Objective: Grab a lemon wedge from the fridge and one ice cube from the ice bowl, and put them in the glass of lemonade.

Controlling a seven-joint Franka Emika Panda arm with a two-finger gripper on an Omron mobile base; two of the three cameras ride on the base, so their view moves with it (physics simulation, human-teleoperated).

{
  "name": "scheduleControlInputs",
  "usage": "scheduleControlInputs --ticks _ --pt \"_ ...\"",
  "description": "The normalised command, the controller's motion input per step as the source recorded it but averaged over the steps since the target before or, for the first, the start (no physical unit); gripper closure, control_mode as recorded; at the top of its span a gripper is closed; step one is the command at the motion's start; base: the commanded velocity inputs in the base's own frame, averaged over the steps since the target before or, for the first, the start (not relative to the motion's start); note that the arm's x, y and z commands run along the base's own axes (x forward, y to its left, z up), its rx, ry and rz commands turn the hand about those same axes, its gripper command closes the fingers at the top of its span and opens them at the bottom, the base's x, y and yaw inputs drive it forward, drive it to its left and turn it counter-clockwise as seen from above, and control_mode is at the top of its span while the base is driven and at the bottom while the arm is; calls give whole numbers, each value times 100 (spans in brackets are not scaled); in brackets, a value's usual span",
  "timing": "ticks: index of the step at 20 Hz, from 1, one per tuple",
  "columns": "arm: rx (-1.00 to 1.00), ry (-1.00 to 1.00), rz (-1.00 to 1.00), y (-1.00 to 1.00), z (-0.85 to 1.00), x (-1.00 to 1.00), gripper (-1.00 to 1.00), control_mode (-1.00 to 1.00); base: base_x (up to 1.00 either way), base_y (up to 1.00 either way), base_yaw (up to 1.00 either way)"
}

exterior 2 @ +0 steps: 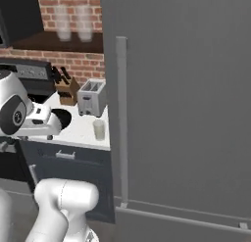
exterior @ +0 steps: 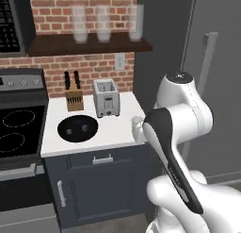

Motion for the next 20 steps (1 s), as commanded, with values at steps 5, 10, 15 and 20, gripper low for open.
scheduleControlInputs --ticks 5,10,15,20 --pt "0 0 0 0 0 0 -100 100 76 93 -6" --pt "0 0 0 0 0 0 -100 100 81 39 -11" --pt "0 0 0 0 0 0 -100 100 39 0 -5" --pt "0 -3 0 -10 -2 -16 -100 -100 2 -2 0"
